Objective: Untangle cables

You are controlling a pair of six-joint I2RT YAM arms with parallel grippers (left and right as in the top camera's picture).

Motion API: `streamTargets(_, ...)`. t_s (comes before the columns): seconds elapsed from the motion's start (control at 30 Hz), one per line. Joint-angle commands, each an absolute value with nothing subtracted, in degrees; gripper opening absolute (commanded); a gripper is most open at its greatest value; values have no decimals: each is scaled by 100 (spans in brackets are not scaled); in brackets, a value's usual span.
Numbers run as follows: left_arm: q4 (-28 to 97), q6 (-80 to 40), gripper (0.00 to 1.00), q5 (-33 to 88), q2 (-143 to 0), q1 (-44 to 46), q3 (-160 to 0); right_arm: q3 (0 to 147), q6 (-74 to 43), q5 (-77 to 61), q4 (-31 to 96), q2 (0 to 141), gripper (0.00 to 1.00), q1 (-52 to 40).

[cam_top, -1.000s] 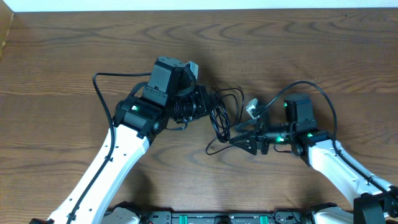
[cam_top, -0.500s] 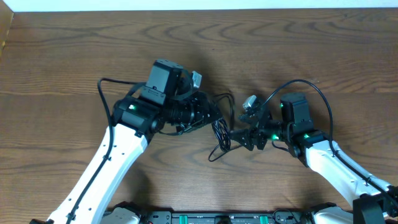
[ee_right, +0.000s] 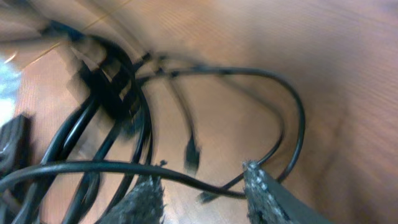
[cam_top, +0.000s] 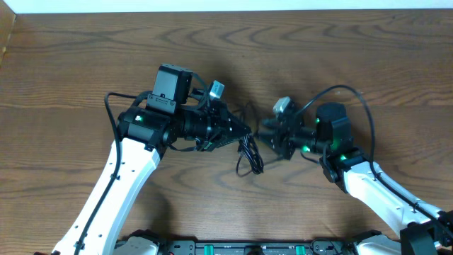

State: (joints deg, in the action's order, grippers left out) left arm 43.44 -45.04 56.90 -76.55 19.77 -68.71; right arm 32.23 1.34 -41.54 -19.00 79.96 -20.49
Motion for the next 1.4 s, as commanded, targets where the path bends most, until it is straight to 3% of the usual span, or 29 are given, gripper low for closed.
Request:
streamTargets(0.0, 4348, -4493, 8, 6130, -7644, 2012, -6949, 3258, -552, -3057, -2241, 7929, 10, -2104)
streamTargets(0.03, 4348, -4491, 7, 6130, -7644, 2012, -6949, 3258, -563, -2941, -2300, 7929, 1, -2110)
streamTargets(0.23, 4346, -4154, 8, 6082, -7647, 2012, -6949, 3258, -1975, -2104, -2676, 7824, 1, -1745)
streamTargets(0.57, 4386, -2626, 8, 5345, -7647, 2012, -6949, 3258, -4923, -2928, -3612, 7303, 1, 725)
streamTargets(0.77, 4648, -2200, 8, 3430, -7662, 2012, -6943, 3258, -5321, -4239, -3293, 7293, 2, 2462)
streamTargets(0.97, 4672, -2016, 8, 1109, -7699, 2012, -6834, 3258, -5638, -5782, -3409, 7297, 1, 3070)
streamTargets(1.17, 4547, -2027, 8, -799, -7856, 2012, -6829, 3258, -5780, -6010, -3986, 7306, 1, 3835)
streamTargets(1.2, 4495, -2060, 7, -779, -7883, 2012, -6829, 3258, -5896, -6082, -4010, 7319, 2, 3913)
streamTargets(1.27, 4390, -2080, 8, -320, -7915, 2025, -6829, 3258, -6149, -6370, -4012, 7365, 13, 3916)
streamTargets(1.3, 4209, -1994, 8, 456, -7944, 2067, -6829, 3258, -6165, -6643, -4012, 7413, 24, 3809)
streamTargets(1.37, 3929, -1483, 8, 1503, -7964, 2156, -6829, 3258, -6163, -6917, -4012, 7502, 33, 3586)
